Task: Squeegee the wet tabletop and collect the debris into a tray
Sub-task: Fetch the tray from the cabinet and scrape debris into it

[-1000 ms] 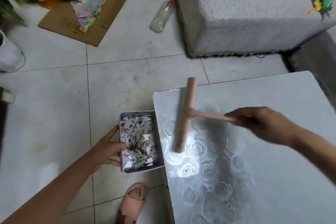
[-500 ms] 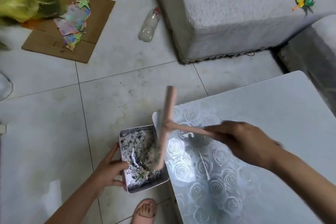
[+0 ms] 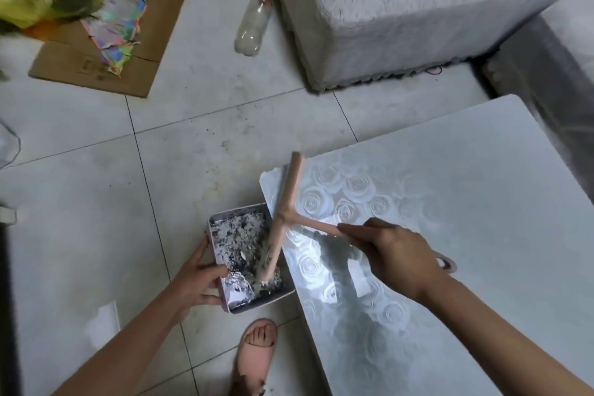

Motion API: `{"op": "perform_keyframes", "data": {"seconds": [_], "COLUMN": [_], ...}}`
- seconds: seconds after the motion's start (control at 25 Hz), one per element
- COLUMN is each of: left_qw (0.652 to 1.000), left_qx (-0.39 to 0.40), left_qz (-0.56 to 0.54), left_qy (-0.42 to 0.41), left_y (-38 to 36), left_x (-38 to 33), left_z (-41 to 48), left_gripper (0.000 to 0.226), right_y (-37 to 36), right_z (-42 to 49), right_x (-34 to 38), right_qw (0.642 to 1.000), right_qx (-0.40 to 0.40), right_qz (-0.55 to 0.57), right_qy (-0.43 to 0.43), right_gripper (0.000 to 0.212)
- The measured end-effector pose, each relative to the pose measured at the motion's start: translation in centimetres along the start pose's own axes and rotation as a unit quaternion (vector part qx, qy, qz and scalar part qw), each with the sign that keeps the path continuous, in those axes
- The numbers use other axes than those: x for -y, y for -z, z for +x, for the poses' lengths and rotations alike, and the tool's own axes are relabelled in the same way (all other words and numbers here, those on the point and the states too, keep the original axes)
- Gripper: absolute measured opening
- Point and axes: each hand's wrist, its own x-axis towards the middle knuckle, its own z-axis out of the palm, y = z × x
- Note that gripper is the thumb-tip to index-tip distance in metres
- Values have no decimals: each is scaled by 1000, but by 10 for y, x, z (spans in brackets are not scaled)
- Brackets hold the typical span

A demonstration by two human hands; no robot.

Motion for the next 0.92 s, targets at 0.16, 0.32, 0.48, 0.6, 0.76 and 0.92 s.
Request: {"op": "perform_keyframes", "data": {"seconds": [0.16, 0.32, 0.48, 0.6, 0.76, 0.92], "left_qw": [1000, 1000, 1000, 1000, 1000, 1000], "left_qx": [-1, -3, 3, -2, -1, -3], "left_qz": [3, 3, -6, -21, -17, -17], "left_qy": [1, 12, 9, 11, 16, 17], "left_y": [-10, -19, -27, -30, -36, -41], "left_x": [16, 32, 48, 56, 69, 77], "left_z": [-13, -22, -24, -24, -34, -40], "left_gripper": [87, 87, 89, 89, 89, 90], "right_y": [27, 11, -38, -49, -31, -19], "right_z": [-93, -147, -93, -74, -149, -193], "right_x": [-65, -86, -26, 10, -49, -102], "right_qw": [995, 983, 992, 999, 993, 984], "right_qx": [11, 74, 52, -15, 0, 66], "right_qz": [42, -18, 64, 33, 89, 9], "right_qy": [-94, -165, -95, -30, -73, -168], "right_gripper": [31, 33, 49, 46, 45, 36]}}
